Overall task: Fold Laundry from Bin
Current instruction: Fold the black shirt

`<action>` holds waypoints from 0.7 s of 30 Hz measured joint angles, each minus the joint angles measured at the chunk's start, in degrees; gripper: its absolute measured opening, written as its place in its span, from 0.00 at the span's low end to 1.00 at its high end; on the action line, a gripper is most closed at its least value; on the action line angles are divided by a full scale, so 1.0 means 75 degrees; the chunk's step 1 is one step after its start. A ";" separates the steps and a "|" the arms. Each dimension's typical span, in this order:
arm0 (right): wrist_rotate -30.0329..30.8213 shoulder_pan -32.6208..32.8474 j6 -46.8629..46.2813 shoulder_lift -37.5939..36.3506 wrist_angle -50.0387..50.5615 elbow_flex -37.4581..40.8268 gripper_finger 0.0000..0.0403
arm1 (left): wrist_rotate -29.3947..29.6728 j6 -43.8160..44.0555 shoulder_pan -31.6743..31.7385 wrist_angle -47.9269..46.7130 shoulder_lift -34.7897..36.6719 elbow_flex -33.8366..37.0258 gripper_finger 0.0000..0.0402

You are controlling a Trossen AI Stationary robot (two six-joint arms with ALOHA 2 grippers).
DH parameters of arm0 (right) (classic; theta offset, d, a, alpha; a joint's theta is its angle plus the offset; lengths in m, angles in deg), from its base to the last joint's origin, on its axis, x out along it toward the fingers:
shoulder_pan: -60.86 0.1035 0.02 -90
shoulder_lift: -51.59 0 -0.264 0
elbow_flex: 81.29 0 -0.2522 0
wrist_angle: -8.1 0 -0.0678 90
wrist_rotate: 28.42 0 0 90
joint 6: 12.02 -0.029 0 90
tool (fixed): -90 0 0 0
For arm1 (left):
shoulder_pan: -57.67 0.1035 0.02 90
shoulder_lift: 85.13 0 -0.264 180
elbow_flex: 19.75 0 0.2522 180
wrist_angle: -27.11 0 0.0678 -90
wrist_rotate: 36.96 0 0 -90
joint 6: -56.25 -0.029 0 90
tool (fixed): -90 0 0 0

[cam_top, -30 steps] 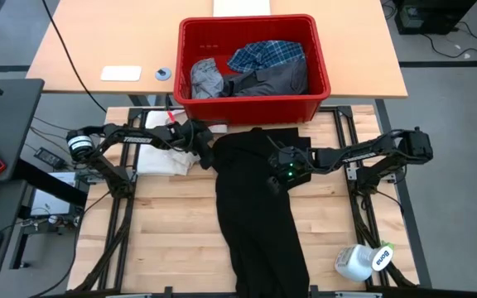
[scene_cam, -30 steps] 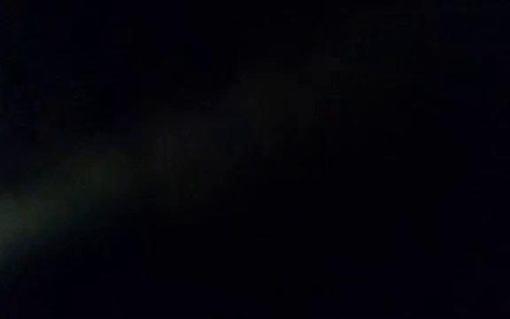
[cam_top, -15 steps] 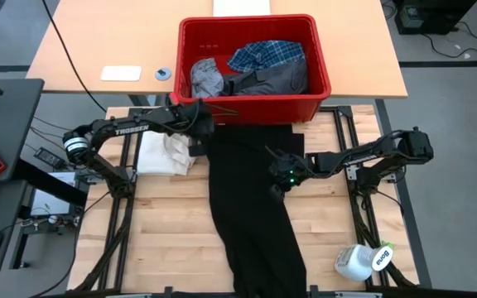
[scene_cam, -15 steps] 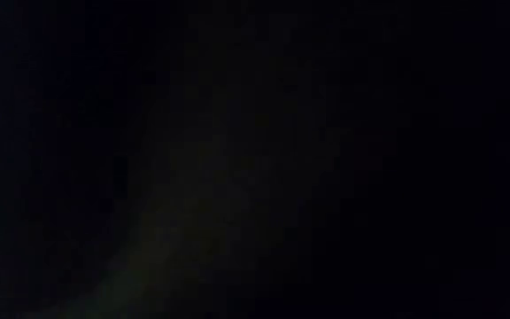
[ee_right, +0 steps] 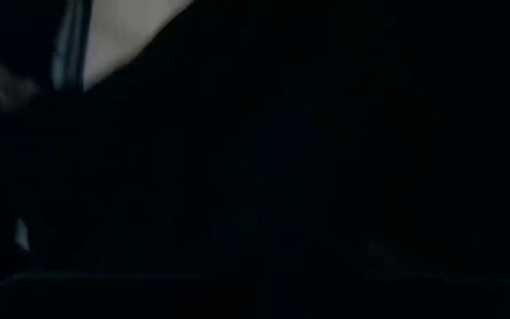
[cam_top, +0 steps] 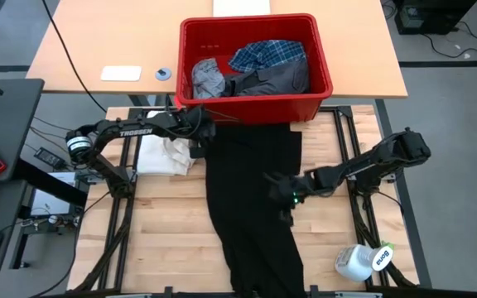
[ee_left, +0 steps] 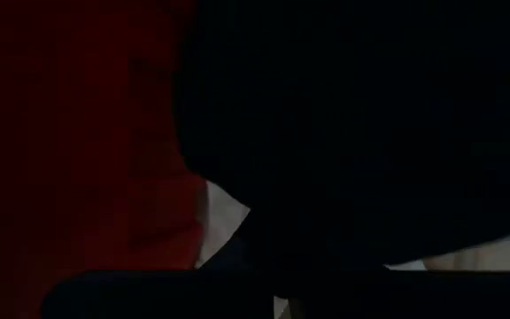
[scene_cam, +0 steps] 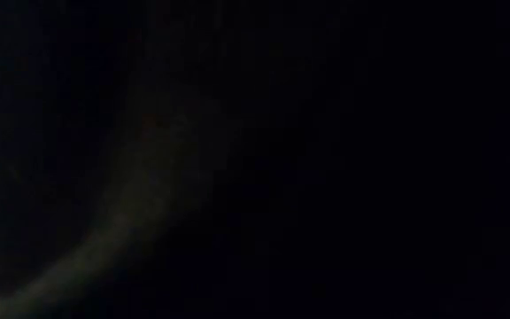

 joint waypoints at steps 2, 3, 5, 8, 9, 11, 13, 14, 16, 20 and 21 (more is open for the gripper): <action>0.0243 0.0306 0.0364 0.0153 -0.0062 0.0003 0.23 | 0.0013 0.0017 0.0005 0.0097 0.0003 0.0000 0.02; 0.0385 0.0431 0.0490 0.0262 -0.0176 -0.0001 0.23 | 0.0017 0.0020 0.0021 0.0148 0.0003 0.0000 0.02; 0.0531 0.0622 0.0595 0.0540 -0.0163 -0.0006 0.23 | 0.0026 0.0028 0.0035 0.0235 0.0003 0.0000 0.02; 0.0386 0.0832 0.0568 0.1035 -0.0166 -0.0003 0.22 | 0.0148 -0.0108 0.0098 0.0296 0.0003 0.0015 0.02; 0.0299 0.0905 0.0554 0.1162 -0.0253 -0.0001 0.22 | 0.0195 -0.0194 0.0141 0.0316 0.0003 0.0015 0.02; 0.0133 0.1081 0.0485 0.1383 -0.0497 -0.0030 0.21 | 0.0272 -0.0455 0.0237 0.0326 0.0000 0.0015 0.02; 0.0004 0.1293 0.0344 0.1507 -0.0565 -0.0044 0.19 | 0.0387 -0.0809 0.0335 0.0327 -0.0001 0.0015 0.02; -0.0047 0.1391 0.0306 0.1533 -0.0569 -0.0044 0.18 | 0.0466 -0.1057 0.0379 0.0321 0.0000 0.0015 0.02; -0.0137 0.1583 0.0290 0.1533 -0.0572 -0.0041 0.16 | 0.0666 -0.1654 0.0455 0.0305 -0.0002 0.0015 0.02; -0.0163 0.1944 -0.0065 0.1521 -0.0517 -0.0029 0.12 | 0.0698 -0.2841 0.0578 0.0799 -0.0012 0.0029 0.02; -0.0146 0.2020 -0.0168 0.1521 -0.0505 -0.0029 0.11 | 0.0654 -0.3058 0.0580 0.0976 -0.0020 0.0029 0.02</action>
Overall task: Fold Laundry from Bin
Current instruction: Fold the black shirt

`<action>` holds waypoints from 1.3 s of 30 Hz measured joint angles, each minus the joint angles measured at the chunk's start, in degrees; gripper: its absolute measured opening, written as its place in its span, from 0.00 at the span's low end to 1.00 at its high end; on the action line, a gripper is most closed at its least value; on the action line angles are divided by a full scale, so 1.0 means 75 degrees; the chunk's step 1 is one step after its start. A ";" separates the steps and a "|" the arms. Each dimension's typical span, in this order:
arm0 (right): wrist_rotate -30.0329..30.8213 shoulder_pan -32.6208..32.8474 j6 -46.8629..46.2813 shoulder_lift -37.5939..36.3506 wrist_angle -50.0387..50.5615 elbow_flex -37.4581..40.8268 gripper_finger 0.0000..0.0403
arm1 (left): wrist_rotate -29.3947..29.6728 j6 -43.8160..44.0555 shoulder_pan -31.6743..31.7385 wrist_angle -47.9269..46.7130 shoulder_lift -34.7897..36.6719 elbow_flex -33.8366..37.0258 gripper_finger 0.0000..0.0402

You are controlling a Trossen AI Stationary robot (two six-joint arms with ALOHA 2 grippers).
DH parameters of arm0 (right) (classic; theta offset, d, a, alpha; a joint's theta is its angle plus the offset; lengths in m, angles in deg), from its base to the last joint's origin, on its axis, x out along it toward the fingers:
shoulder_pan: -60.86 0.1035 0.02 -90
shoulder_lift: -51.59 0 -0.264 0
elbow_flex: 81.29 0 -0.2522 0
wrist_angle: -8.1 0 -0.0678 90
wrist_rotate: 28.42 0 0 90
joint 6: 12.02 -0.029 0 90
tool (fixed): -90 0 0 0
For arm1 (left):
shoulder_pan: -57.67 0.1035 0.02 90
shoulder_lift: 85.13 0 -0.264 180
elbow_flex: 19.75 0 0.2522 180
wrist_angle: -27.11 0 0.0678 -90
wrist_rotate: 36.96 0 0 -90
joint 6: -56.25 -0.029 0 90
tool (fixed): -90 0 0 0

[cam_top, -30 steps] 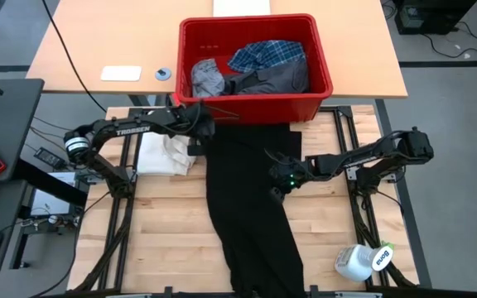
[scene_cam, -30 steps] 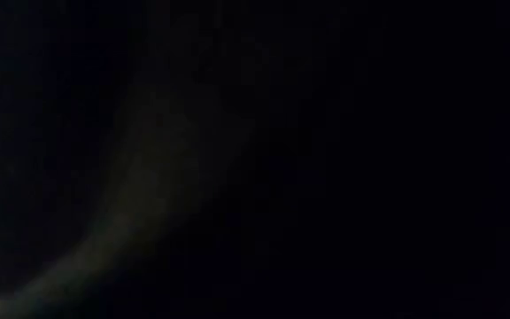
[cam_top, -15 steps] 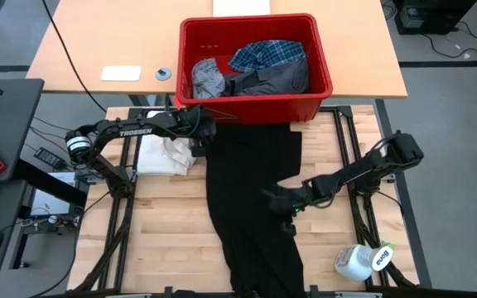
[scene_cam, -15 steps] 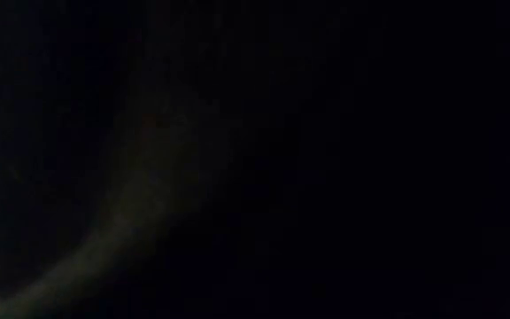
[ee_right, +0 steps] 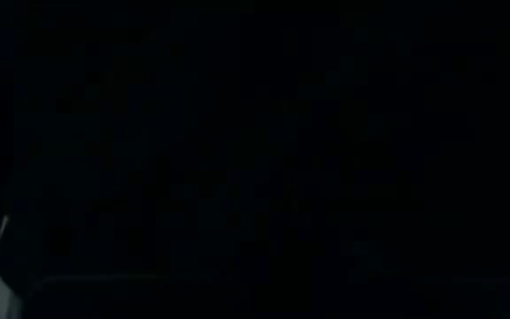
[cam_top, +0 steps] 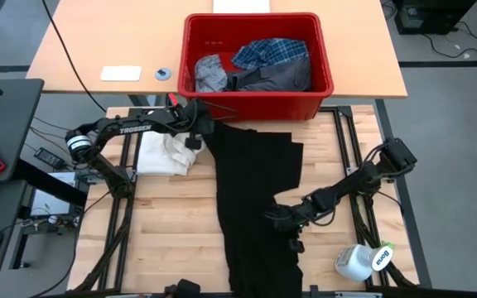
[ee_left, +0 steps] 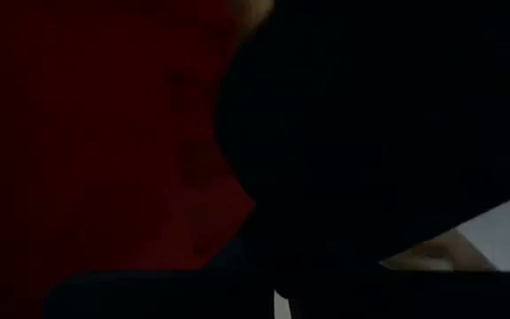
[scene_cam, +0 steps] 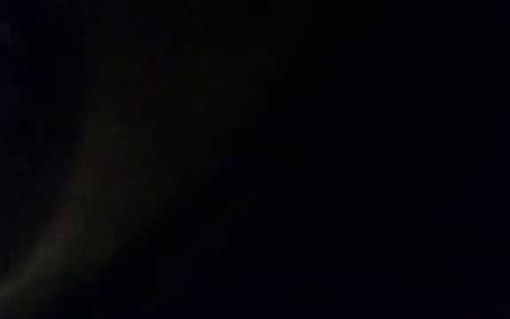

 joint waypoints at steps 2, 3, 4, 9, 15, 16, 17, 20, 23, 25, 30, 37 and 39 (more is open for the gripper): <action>0.0045 0.0120 -0.0157 0.0000 0.0016 0.0003 0.09 | -0.0261 -0.0224 -0.0007 0.0193 -0.0003 0.0000 0.02; 0.0041 0.0144 -0.0264 0.0004 0.0021 0.0003 0.09 | -0.0485 -0.0208 -0.0022 0.0212 -0.0003 0.0000 0.02; 0.0026 0.0144 -0.0408 0.0006 0.0028 0.0006 0.08 | -0.0750 -0.0108 -0.0035 0.0182 -0.0003 0.0000 0.02; -0.0039 -0.0004 -0.0939 -0.0014 0.0023 0.0016 0.08 | -0.1252 0.1117 -0.0293 -0.0478 0.0035 -0.0032 0.06; 0.0106 -0.0294 -0.0866 -0.0408 0.0324 0.0059 0.07 | -0.1276 0.2394 -0.0682 -0.1333 0.0292 -0.0046 0.19; 0.0128 -0.0369 -0.0850 -0.0539 0.0423 0.0061 0.07 | -0.1165 0.2562 -0.0748 -0.1419 0.0383 -0.0044 0.23; 0.0145 -0.0451 -0.0847 -0.0692 0.0509 0.0061 0.07 | -0.1016 0.2712 -0.0830 -0.1467 0.0490 -0.0046 0.27; 0.0135 -0.0738 -0.0789 -0.1193 0.0818 0.0061 0.07 | -0.0566 0.3083 -0.1033 -0.1613 0.0978 -0.0045 0.40; 0.0125 -0.1097 -0.0450 -0.1740 0.1015 0.0060 0.07 | -0.0346 0.3617 -0.1269 -0.1643 0.1501 -0.0047 0.53; 0.0203 -0.1366 -0.0264 -0.2091 0.1267 0.0044 0.07 | -0.0481 0.4439 -0.1494 -0.1627 0.1806 -0.0049 0.60; 0.0706 -0.2229 0.0022 -0.2724 0.2381 0.0044 0.07 | -0.2694 0.6723 -0.2558 -0.1735 0.2038 -0.0045 0.66; -0.0170 -0.3281 -0.0178 -0.3229 0.2673 0.0035 0.07 | -0.2415 0.8397 -0.5155 0.0294 0.0880 0.0026 0.61; -0.0910 -0.3248 -0.0351 -0.3226 0.2984 0.0035 0.07 | -0.2147 0.8520 -0.5613 0.1105 0.0481 0.0026 0.60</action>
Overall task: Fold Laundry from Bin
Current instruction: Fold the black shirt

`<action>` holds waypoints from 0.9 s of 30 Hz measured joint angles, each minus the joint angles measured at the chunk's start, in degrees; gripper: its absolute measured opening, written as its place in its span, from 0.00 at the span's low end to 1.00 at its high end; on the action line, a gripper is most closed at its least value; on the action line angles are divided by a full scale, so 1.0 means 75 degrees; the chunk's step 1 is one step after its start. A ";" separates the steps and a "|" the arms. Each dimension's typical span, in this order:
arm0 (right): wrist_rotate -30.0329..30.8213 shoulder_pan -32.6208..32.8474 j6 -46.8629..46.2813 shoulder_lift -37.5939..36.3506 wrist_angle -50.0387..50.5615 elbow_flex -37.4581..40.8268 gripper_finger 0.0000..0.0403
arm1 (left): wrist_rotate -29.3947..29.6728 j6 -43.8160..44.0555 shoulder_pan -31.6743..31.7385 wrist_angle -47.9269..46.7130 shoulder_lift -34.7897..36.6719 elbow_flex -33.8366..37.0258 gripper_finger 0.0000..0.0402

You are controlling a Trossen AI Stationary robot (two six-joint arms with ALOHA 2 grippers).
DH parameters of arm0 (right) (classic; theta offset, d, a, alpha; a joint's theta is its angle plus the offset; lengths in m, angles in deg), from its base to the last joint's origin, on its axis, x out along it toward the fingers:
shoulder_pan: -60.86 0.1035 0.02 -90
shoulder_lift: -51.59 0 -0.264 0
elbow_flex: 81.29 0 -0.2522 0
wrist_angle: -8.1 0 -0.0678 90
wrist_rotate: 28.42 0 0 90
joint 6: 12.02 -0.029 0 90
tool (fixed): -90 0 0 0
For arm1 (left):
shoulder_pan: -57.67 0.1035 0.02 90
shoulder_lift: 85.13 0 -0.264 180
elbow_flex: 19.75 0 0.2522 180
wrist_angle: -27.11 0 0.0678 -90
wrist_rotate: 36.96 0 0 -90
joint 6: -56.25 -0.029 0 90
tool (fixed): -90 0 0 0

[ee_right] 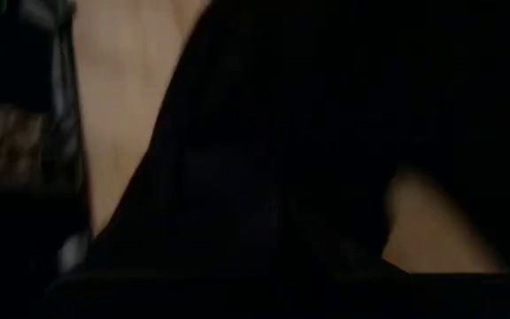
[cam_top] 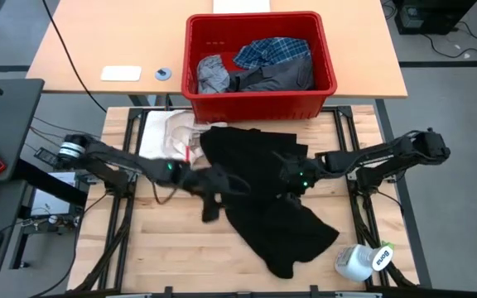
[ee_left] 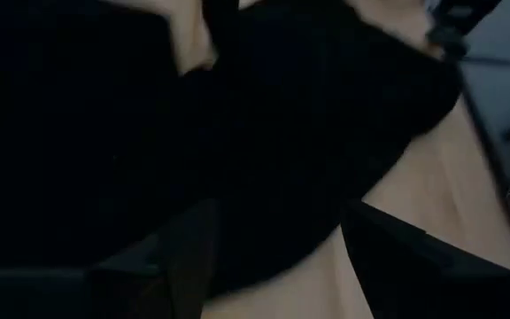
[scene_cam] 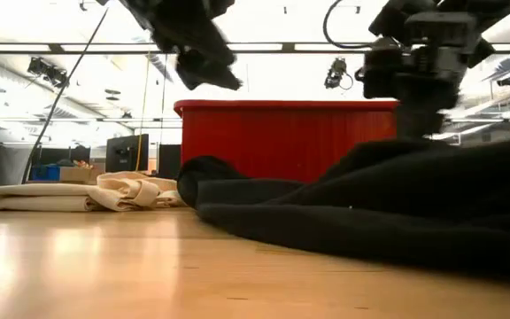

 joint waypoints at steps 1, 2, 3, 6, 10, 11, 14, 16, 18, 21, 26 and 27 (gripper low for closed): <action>-0.0235 0.0124 -0.0069 0.0015 0.0245 0.0000 0.07 | 0.0188 0.0094 -0.0154 0.0347 -0.0197 0.0000 0.59; -0.0363 0.0288 -0.0136 0.0056 0.0490 0.0000 0.07 | 0.0370 0.0275 -0.0268 0.0649 -0.0386 0.0000 0.58; -0.0367 0.0462 -0.0170 0.0084 0.0774 -0.0003 0.07 | 0.0477 0.0479 -0.0339 0.0947 -0.0570 0.0000 0.57; -0.0043 0.0925 -0.0174 0.0150 0.1766 -0.0003 0.07 | 0.0528 0.0879 -0.0427 0.1776 -0.1137 0.0000 0.55; -0.0020 0.1241 -0.0223 0.0128 0.2357 -0.0003 0.08 | 0.0524 0.0936 -0.0407 0.2258 -0.1854 0.0001 0.53; -0.0132 0.1288 -0.0314 0.0128 0.2380 -0.0003 0.09 | 0.0522 0.0941 -0.0369 0.2341 -0.2053 0.0006 0.52; -0.0461 0.1410 -0.0375 0.0136 0.2245 -0.0003 0.16 | 0.0531 0.1021 -0.0171 0.2694 -0.2607 0.0006 0.52; -0.0484 0.1488 -0.0519 0.0136 0.2143 -0.0003 0.23 | 0.0528 0.1149 -0.0043 0.3148 -0.2995 0.0006 0.52; -0.0611 0.1544 -0.0737 0.0145 0.2076 -0.0003 0.30 | 0.0528 0.1212 0.0055 0.3310 -0.3292 0.0001 0.52; -0.1145 0.1563 -0.1245 0.0129 0.2170 -0.0005 0.42 | 0.0499 0.1328 0.0136 0.3309 -0.3630 -0.0015 0.52; -0.1990 0.1441 -0.2321 -0.0464 0.2350 -0.0003 0.52 | 0.0356 0.1779 0.0169 0.3470 -0.3768 -0.0032 0.52; -0.2027 0.1379 -0.2533 -0.0692 0.2361 -0.0005 0.52 | 0.0288 0.1802 0.0169 0.3514 -0.3766 -0.0029 0.52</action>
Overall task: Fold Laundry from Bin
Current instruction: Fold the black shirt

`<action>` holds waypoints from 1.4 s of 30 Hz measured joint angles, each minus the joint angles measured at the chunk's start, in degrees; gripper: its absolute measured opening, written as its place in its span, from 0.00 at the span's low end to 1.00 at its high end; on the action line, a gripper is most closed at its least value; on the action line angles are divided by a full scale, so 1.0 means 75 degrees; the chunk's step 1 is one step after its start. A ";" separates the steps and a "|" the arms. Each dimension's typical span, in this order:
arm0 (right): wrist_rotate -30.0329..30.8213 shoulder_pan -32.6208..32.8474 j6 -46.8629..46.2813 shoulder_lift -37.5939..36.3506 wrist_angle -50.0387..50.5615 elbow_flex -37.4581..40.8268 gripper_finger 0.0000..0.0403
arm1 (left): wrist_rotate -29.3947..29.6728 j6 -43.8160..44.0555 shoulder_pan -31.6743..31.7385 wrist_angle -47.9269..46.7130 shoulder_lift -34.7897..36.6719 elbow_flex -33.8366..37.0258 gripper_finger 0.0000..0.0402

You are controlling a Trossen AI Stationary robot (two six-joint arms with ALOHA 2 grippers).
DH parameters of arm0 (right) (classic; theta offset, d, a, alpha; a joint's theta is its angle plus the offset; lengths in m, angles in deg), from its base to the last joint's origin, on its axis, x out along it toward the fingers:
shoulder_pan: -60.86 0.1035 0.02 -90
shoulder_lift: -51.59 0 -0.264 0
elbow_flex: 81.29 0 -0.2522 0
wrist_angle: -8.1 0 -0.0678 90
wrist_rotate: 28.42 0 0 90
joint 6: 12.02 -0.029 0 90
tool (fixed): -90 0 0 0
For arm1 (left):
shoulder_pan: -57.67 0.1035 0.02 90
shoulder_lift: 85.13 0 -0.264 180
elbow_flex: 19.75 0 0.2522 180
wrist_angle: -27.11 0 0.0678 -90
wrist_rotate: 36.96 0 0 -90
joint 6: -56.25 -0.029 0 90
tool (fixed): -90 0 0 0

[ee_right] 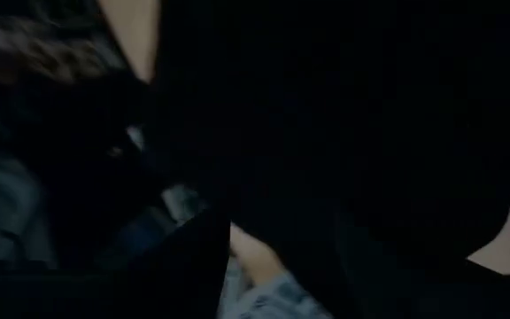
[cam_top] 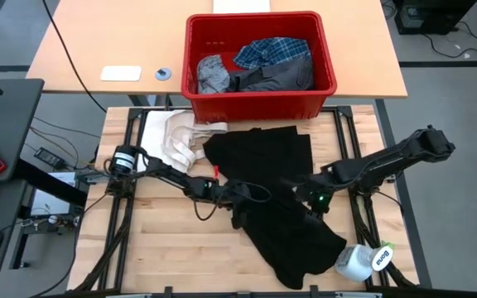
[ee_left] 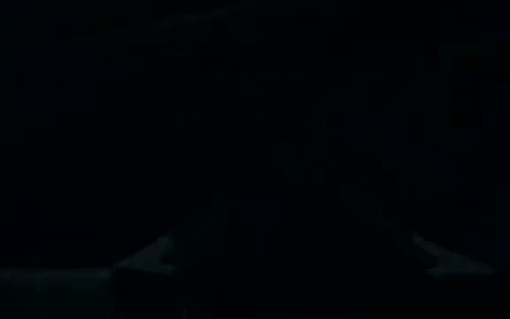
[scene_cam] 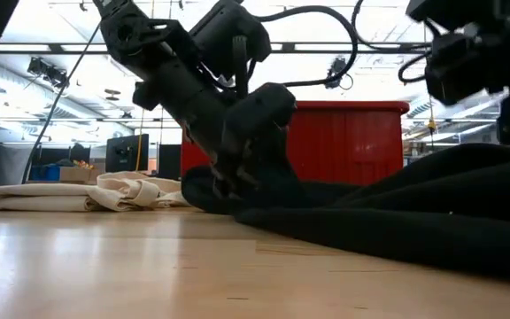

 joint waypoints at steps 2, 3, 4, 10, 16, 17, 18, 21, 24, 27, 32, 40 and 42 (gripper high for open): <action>-0.0077 -0.0107 -0.0386 -0.0470 -0.0011 0.0001 0.52 | -0.0130 0.0007 0.0000 -0.0044 0.0150 0.0017 0.52; -0.0090 -0.0152 -0.0496 -0.0699 -0.0007 0.0002 0.52 | -0.0127 -0.0001 -0.0003 0.0030 0.0219 0.0017 0.52; -0.0057 -0.0169 -0.0534 -0.0901 -0.0010 0.0001 0.52 | -0.0140 -0.0004 -0.0006 0.0084 0.0317 -0.0001 0.52; 0.1203 -0.0294 0.0295 -0.1550 0.0604 -0.0001 0.54 | -0.0147 -0.0007 0.0146 -0.0120 0.0546 0.0017 0.52; 0.4974 -0.0828 0.0929 -0.1806 0.0900 -0.0001 0.54 | -0.0104 -0.0015 0.0207 0.0140 0.0973 0.0005 0.52; 0.5653 -0.0996 0.1054 -0.1781 0.0900 -0.0001 0.54 | -0.0089 0.0000 0.0207 0.0150 0.0985 0.0015 0.52; 0.6250 -0.1208 0.1218 -0.1751 0.0900 -0.0001 0.54 | -0.0065 0.0029 0.0214 0.0208 0.0985 0.0013 0.52; 0.7228 -0.2066 0.2061 -0.1441 0.0703 0.0049 0.54 | -0.0030 0.0113 0.0254 0.0162 0.0985 0.0012 0.52; 0.7100 -0.3025 0.3261 -0.0917 -0.0156 0.0236 0.54 | -0.0007 0.0130 0.0252 0.0166 0.0867 0.0006 0.52; 0.7062 -0.3771 0.4055 -0.0229 -0.1022 0.0340 0.54 | 0.0088 0.0129 0.0245 0.0304 0.0736 -0.0007 0.52; 0.6494 -0.4807 0.4250 0.1069 -0.1744 0.0343 0.54 | 0.0097 0.0347 0.0201 0.0245 0.0708 0.0013 0.52; 0.6150 -0.5529 0.4582 0.2694 -0.3481 0.0332 0.54 | 0.0025 0.0876 -0.0074 0.0564 0.0770 0.0009 0.52; 0.6218 -0.5710 0.4586 0.2966 -0.4030 0.0325 0.54 | 0.0018 0.0876 -0.0150 0.0643 0.0770 0.0006 0.52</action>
